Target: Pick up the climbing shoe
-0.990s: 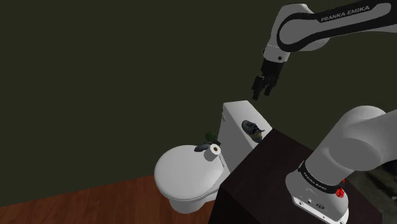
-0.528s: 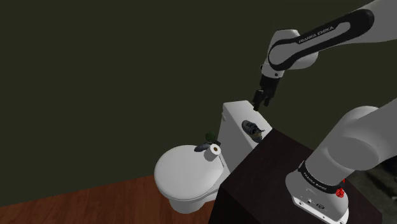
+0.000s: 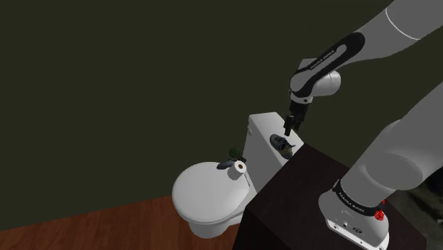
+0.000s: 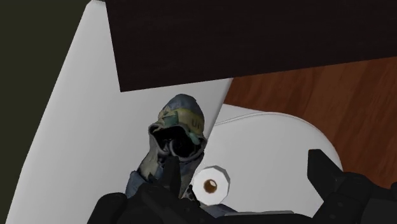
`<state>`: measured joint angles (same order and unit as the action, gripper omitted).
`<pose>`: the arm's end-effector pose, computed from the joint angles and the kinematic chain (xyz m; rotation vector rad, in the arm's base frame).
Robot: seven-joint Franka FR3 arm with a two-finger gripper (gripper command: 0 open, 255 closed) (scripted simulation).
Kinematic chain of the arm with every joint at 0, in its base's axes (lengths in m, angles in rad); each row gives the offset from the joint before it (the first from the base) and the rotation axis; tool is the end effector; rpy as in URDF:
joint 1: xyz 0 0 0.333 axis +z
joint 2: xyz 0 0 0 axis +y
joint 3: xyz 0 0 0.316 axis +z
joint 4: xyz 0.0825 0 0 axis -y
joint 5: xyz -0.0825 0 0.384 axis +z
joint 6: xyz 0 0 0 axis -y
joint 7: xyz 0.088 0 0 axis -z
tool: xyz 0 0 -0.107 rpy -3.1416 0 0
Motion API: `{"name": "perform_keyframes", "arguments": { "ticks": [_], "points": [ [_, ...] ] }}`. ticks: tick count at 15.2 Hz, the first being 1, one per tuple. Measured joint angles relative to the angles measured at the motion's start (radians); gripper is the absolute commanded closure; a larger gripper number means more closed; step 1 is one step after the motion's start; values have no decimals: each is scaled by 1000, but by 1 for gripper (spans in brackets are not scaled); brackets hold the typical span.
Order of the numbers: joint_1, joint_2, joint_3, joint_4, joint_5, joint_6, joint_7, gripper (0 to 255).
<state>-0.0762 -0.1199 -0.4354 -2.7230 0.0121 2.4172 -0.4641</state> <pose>0.3320 -0.1800 0.2438 -2.9897 0.0742 0.2213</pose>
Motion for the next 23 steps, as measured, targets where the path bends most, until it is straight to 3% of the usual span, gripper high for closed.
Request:
{"name": "perform_keyframes", "arguments": {
  "ticks": [4,8,15,16,23],
  "points": [
    [-7,187,-24,41,104,101,-152,0],
    [-50,370,12,108,232,174,-296,0],
    [-112,513,92,151,348,259,-392,0],
    [-114,518,96,152,353,263,-394,255],
    [-116,521,98,152,356,265,-397,255]
  ]
}}
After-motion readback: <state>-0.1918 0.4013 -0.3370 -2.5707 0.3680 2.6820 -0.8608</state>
